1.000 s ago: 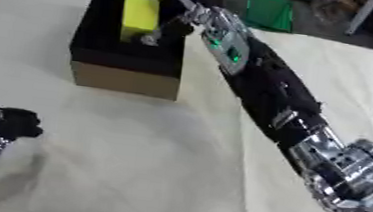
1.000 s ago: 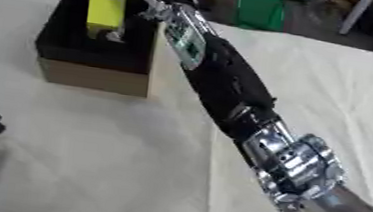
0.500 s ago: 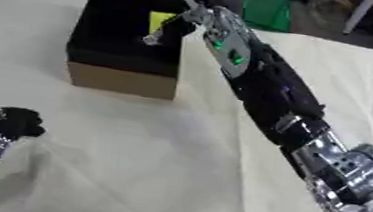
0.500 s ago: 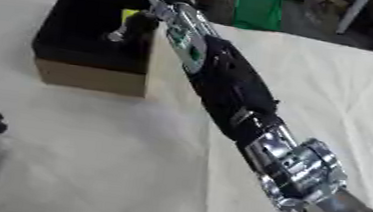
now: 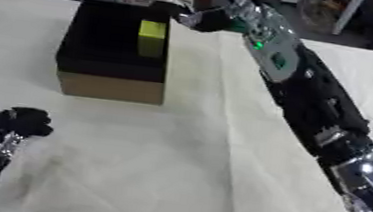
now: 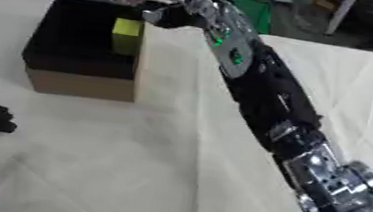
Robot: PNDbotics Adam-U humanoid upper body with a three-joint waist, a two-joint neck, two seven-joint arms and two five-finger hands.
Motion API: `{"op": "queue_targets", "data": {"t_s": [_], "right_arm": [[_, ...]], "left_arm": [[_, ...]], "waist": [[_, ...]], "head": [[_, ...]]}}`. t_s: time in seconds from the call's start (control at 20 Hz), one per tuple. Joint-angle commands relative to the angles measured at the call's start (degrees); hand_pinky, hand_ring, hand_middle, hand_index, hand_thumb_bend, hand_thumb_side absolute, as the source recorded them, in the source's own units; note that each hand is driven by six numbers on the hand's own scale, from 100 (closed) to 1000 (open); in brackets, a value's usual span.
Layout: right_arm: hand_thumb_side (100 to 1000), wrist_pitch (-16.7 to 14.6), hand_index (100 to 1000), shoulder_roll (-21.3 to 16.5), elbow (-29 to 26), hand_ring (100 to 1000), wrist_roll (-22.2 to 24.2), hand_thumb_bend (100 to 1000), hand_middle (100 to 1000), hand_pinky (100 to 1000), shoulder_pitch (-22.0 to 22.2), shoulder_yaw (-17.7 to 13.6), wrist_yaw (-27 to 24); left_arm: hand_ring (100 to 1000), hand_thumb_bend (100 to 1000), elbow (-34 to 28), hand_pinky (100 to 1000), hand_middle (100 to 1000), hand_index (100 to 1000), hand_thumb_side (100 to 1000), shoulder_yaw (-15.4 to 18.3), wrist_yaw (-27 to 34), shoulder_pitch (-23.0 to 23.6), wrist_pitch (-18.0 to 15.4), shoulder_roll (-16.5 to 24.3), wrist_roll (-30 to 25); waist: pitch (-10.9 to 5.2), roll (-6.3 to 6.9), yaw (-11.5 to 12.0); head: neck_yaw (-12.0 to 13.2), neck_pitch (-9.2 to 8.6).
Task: Pick up objects on the table and place them in the box.
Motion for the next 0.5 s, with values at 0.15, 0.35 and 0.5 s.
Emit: {"op": "queue_targets", "data": {"t_s": [0.15, 0.35, 0.5], "right_arm": [[317, -1.5, 835, -5.4, -8.9, 777, -4.3, 254, 620, 637, 5.0, -1.6, -5.2], [387, 1.9, 821, -6.7, -15.3, 769, -6.2, 191, 609, 624, 11.3, -3.7, -9.1], [423, 5.0, 818, -7.2, -20.5, 766, -6.5, 166, 603, 621, 16.5, -5.1, -12.3]], "left_arm": [[615, 454, -0.9, 700, 588, 687, 673, 2.5, -0.2, 0.2, -0.2, 0.3, 2.2], [615, 454, -1.1, 700, 587, 687, 676, 3.8, -0.4, 0.7, -0.3, 0.5, 3.7], [614, 455, -1.2, 700, 587, 687, 676, 4.3, -0.5, 1.0, -0.3, 0.6, 4.3]], "waist": [[-1.05, 0.75, -2.1], [-0.71, 1.34, -4.4], [-0.62, 1.65, -5.4]], "head": [[2.2, 0.42], [3.8, 0.18], [4.4, 0.39]]}}
